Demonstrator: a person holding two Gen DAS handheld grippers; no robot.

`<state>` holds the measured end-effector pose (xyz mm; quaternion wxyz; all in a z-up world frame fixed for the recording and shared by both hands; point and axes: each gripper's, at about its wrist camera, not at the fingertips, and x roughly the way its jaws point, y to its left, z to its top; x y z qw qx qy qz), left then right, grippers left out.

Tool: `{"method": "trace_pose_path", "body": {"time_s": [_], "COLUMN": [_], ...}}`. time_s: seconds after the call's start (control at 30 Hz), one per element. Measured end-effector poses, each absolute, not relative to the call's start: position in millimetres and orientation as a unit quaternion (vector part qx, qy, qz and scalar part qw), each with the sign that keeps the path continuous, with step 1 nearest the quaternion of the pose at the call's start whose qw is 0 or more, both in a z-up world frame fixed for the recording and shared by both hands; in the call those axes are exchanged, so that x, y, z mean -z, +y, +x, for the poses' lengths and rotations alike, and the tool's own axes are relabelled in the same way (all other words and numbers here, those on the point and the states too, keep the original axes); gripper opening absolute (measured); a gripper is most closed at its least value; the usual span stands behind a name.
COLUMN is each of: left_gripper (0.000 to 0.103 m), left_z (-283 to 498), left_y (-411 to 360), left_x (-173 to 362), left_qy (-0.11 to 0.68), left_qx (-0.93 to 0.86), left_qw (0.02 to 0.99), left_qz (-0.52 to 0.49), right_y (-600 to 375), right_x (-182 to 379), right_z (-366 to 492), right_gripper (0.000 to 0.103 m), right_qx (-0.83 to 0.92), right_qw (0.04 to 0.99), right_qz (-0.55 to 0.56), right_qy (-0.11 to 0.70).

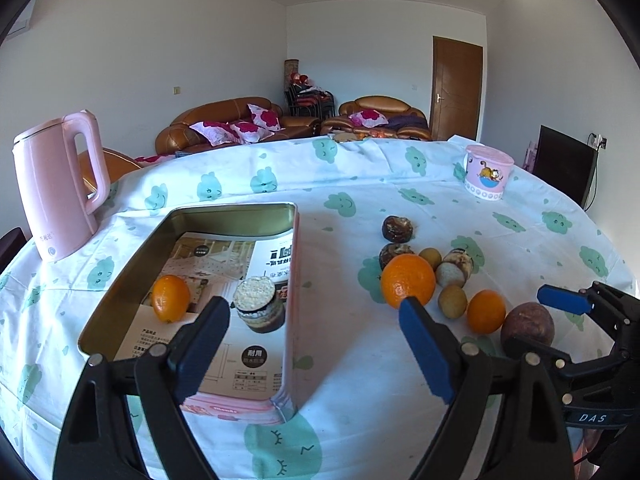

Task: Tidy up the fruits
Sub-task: 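Withdraw both tools from the tin box back toward the fruits, then grasp the large purple fruit with the right tool while the left tool grasps a large orange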

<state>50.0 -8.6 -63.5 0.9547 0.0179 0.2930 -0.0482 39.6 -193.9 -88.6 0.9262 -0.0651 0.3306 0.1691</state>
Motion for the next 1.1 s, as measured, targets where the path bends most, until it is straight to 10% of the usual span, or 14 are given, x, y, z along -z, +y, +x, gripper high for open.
{"method": "trace_pose_path", "body": {"time_s": [0.13, 0.27, 1.1], "left_gripper": [0.089, 0.089, 0.083], "left_z": [50, 49, 96], "left_y": [-14, -17, -60], "left_x": [64, 64, 72], "left_qy": [0.295, 0.294, 0.346], "left_qx": [0.055, 0.058, 0.096], "left_qw": [0.954, 0.954, 0.933], "left_qz": [0.022, 0.026, 0.03], "right_y": [-195, -193, -223], "right_x": [93, 98, 59], "right_z": [45, 48, 85], "right_gripper": [0.072, 0.048, 0.048], "right_qx": [-0.168, -0.188, -0.123], "right_qw": [0.92, 0.909, 0.948], "right_qz": [-0.062, -0.058, 0.005], "right_qy": [0.35, 0.367, 0.294]}}
